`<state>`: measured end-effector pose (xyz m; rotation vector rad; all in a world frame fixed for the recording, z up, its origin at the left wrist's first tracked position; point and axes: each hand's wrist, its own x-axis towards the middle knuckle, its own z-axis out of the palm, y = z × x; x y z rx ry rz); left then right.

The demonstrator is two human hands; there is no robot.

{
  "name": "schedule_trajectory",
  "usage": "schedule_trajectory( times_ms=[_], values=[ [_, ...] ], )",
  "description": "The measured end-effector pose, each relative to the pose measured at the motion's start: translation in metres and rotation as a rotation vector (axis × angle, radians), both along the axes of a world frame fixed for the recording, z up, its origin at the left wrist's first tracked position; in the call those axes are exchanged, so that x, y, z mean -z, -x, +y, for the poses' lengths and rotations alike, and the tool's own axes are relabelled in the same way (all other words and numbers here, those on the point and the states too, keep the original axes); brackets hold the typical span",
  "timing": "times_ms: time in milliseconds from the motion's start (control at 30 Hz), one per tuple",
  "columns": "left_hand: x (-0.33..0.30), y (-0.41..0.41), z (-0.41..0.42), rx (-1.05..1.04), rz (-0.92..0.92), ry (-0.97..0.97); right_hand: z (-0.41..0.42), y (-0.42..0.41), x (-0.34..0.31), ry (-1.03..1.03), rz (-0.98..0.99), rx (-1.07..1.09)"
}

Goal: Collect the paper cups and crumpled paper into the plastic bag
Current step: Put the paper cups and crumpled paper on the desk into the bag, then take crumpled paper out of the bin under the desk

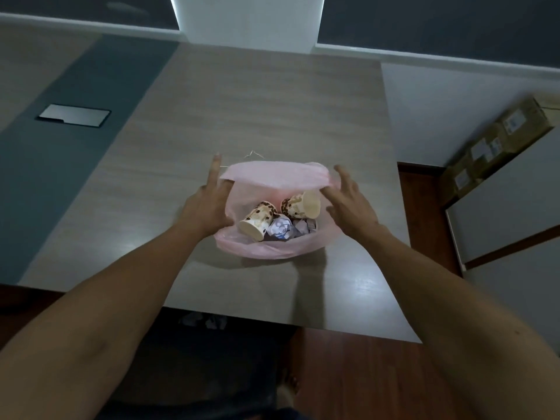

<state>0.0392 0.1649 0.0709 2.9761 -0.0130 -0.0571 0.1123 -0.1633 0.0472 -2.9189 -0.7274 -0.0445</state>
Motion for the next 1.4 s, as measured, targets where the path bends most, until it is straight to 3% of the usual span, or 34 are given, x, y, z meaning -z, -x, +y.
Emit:
schedule_trajectory(
  times_ms=[100, 233, 400, 500, 633, 767, 867, 1100, 1400],
  values=[
    [-0.003, -0.004, 0.006, 0.005, 0.076, -0.176, 0.003, -0.005, 0.0, 0.005, 0.152, 0.125],
    [-0.004, -0.012, 0.022, -0.033, 0.125, -0.37, -0.001, -0.005, 0.008, 0.124, 0.231, 0.131],
    [-0.012, -0.011, 0.012, -0.068, 0.162, -0.344, 0.007, -0.004, 0.002, 0.16, 0.266, 0.067],
    [-0.014, 0.0, 0.004, -0.095, 0.128, -0.273, 0.014, 0.002, -0.009, 0.034, 0.133, -0.032],
    [-0.015, 0.024, 0.001, -0.123, 0.022, -0.151, 0.023, 0.017, -0.02, -0.135, -0.185, -0.138],
    [-0.016, 0.056, 0.002, -0.071, -0.093, -0.053, 0.04, 0.033, -0.03, -0.173, -0.288, -0.213],
    [-0.02, 0.085, -0.002, -0.097, -0.081, 0.013, 0.051, 0.053, -0.037, -0.186, -0.126, -0.223],
    [-0.035, 0.164, 0.011, -0.16, 0.07, 0.08, 0.065, 0.128, -0.035, 0.025, 0.263, -0.122],
    [-0.03, 0.291, 0.054, -0.203, 0.107, 0.071, 0.058, 0.257, -0.021, 0.162, 0.459, -0.026]
  ],
)
